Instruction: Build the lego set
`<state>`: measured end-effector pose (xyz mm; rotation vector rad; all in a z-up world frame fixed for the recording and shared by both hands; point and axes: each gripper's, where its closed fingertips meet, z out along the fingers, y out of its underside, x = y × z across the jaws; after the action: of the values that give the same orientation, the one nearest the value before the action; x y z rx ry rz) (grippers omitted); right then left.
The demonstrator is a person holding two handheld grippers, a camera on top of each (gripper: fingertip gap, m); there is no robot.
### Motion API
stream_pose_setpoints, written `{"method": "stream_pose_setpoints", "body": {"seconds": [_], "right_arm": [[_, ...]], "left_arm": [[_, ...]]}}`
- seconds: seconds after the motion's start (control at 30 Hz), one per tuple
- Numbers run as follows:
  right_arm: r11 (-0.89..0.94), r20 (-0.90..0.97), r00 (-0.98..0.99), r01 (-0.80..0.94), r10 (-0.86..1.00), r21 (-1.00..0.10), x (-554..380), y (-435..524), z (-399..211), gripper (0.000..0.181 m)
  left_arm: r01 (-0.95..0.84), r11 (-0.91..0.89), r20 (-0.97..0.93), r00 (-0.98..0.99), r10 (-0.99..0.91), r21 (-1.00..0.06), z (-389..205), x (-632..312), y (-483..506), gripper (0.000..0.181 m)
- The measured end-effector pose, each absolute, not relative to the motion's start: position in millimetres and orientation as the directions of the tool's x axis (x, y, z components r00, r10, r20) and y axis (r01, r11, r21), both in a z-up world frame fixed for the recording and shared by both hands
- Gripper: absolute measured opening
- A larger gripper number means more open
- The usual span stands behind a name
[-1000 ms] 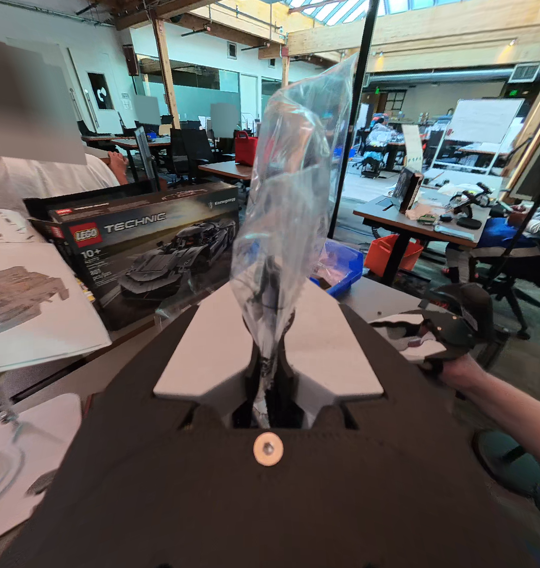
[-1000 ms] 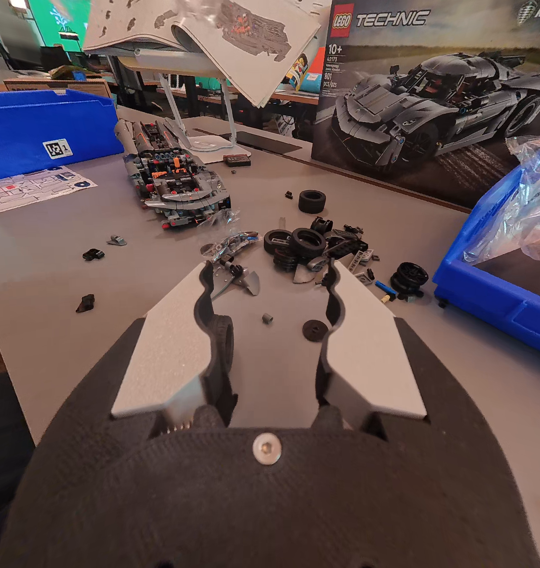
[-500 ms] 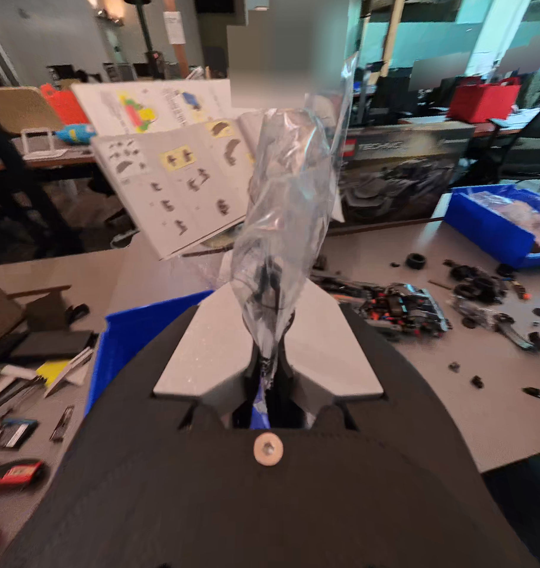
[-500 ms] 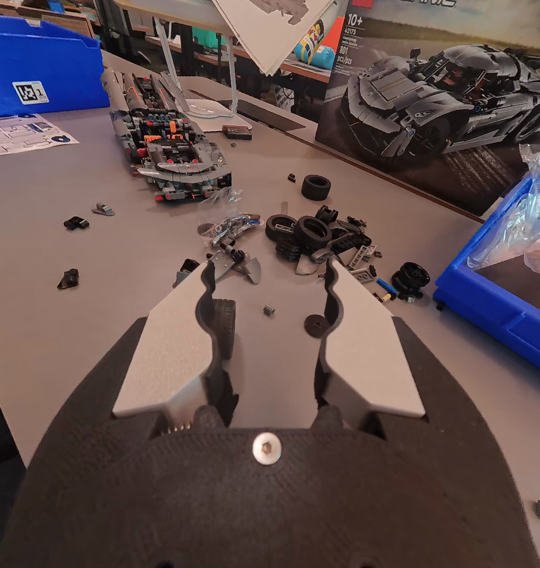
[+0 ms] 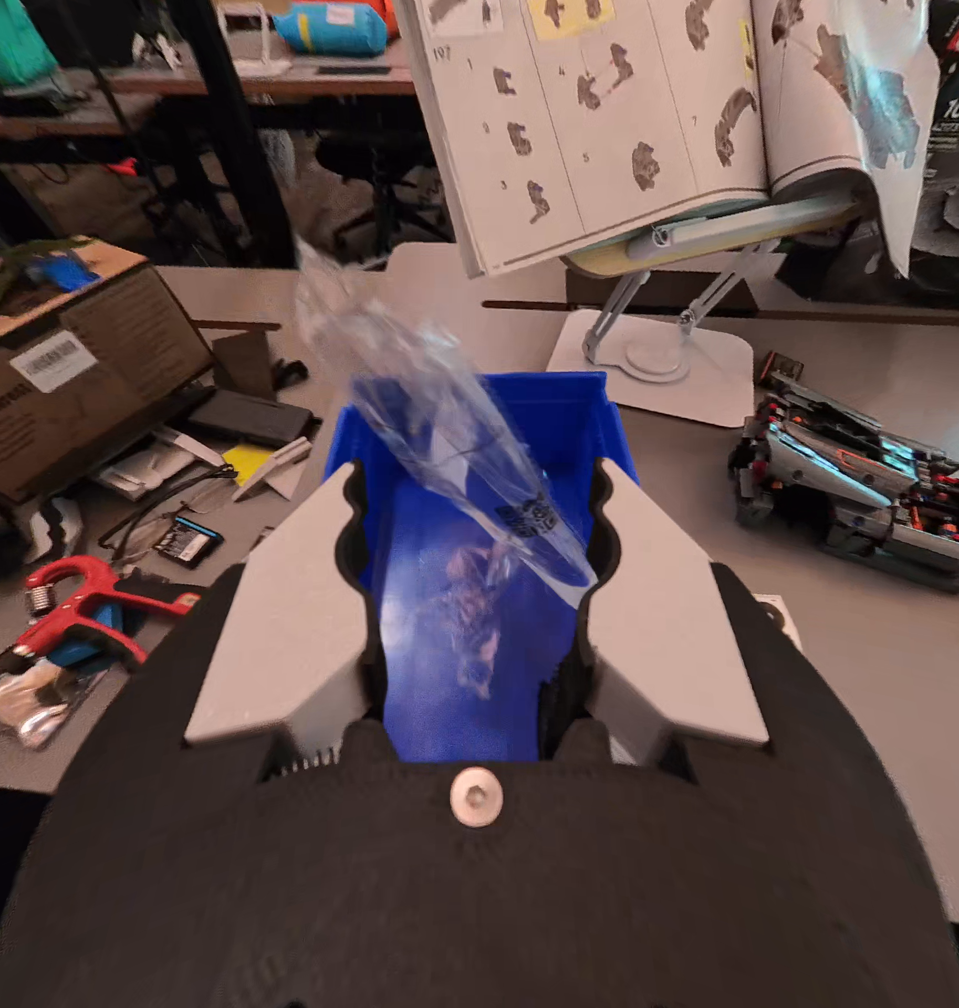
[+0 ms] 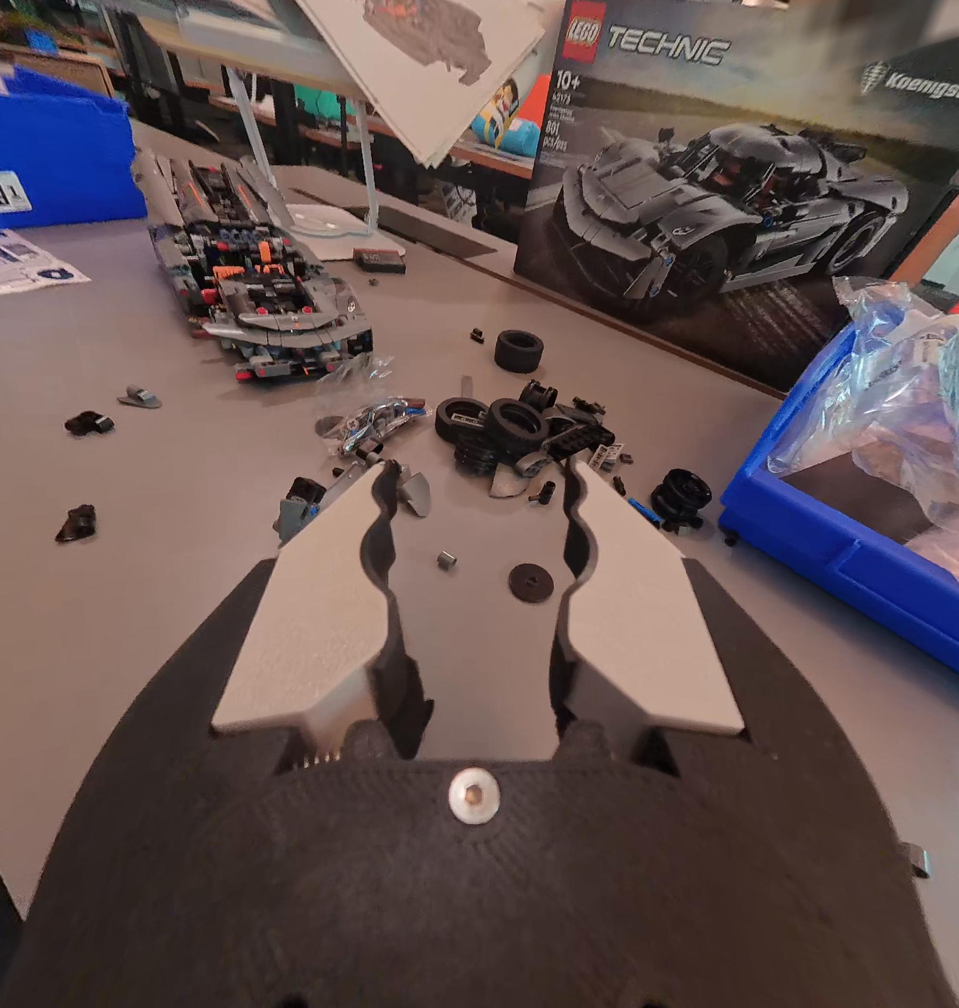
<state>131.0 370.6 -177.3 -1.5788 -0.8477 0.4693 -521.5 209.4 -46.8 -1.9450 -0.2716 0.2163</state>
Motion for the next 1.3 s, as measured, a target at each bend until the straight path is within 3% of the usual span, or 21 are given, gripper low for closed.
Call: {"method": "stream_pose_setpoints", "body": {"seconds": [0.03,0.17,0.3,0.47,0.67,0.93,1.3], "right_arm": [[-0.011,0.154,0.653,0.240,0.742,-0.971,132.1,370.8,-175.4,0.060],[-0.011,0.167,0.650,0.260,0.742,-0.966,129.2,373.7,-177.0,0.060],[0.111,0.280,0.636,0.293,0.719,-0.950,125.2,363.7,-164.6,0.061],[0.284,0.387,0.658,0.263,0.646,-0.922,129.8,332.1,-137.2,0.083],[0.247,0.244,0.578,0.076,0.779,-0.966,138.7,203.1,-120.5,0.092],[0.126,0.038,0.505,-0.141,0.862,-0.982,203.8,19.5,-119.0,0.099],[-0.160,-0.194,0.374,-0.120,0.907,-0.980,255.4,-148.9,-218.9,0.096]], "left_arm": [[0.074,-0.351,-0.044,0.948,0.317,-0.933,-40.8,-524.2,201.6,0.083],[-0.002,-0.294,-0.109,0.931,0.348,-0.956,-17.0,-508.2,174.9,0.093],[-0.145,-0.258,-0.228,0.916,0.329,-0.955,3.2,-457.9,153.5,0.091],[-0.221,-0.202,-0.263,0.941,0.214,-0.954,13.5,-374.6,141.4,0.089],[-0.288,-0.213,-0.315,0.943,0.106,-0.934,5.3,-284.1,137.5,0.091],[-0.245,-0.230,-0.241,0.969,-0.047,-0.942,-25.3,-155.0,116.0,0.094],[-0.218,-0.302,-0.188,0.974,-0.125,-0.928,-89.3,-57.7,59.5,0.095]]}}
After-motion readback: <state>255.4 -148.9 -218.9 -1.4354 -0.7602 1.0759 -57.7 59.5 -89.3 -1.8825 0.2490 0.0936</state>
